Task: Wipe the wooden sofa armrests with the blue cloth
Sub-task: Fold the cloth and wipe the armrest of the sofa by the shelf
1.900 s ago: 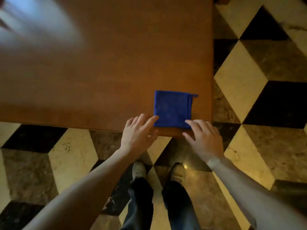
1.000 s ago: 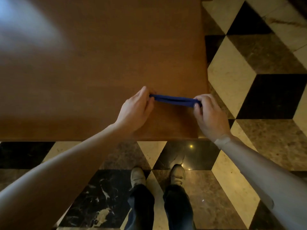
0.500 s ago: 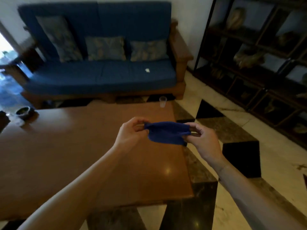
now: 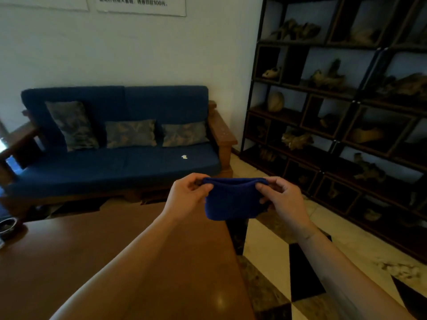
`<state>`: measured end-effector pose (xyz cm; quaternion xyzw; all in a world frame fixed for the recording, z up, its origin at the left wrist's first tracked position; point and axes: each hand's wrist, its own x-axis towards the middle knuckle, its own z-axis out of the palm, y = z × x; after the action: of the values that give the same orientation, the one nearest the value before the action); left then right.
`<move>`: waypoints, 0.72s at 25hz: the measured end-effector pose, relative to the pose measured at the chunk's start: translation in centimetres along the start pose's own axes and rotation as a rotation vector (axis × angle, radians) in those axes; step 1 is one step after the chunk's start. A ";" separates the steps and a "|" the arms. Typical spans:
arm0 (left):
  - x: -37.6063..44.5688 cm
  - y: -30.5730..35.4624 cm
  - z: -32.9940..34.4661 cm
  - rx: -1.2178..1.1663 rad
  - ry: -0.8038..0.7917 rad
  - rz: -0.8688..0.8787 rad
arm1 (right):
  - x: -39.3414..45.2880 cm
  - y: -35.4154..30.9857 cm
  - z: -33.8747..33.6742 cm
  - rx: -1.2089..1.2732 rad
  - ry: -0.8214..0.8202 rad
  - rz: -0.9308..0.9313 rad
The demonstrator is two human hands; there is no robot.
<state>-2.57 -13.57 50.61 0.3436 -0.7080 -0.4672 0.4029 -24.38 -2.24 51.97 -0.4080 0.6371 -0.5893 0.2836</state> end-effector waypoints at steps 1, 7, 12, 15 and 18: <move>0.5 0.6 0.9 -0.011 -0.007 0.018 | 0.2 -0.2 -1.1 0.007 0.017 -0.013; 3.6 2.6 9.3 -0.165 -0.006 0.010 | 2.9 -0.1 -8.4 0.002 0.083 -0.051; 7.4 4.9 20.1 -0.164 0.030 0.016 | 8.2 1.4 -18.1 -0.007 0.126 -0.081; 9.8 6.5 25.2 -0.208 0.065 0.013 | 11.2 1.8 -22.9 0.012 0.144 -0.090; 12.6 7.6 30.4 -0.233 0.091 0.016 | 14.7 2.4 -27.9 0.027 0.135 -0.111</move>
<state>-36.10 -10.27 53.65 0.3096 -0.6327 -0.5269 0.4756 -55.75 -0.40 55.37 -0.3980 0.6231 -0.6390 0.2123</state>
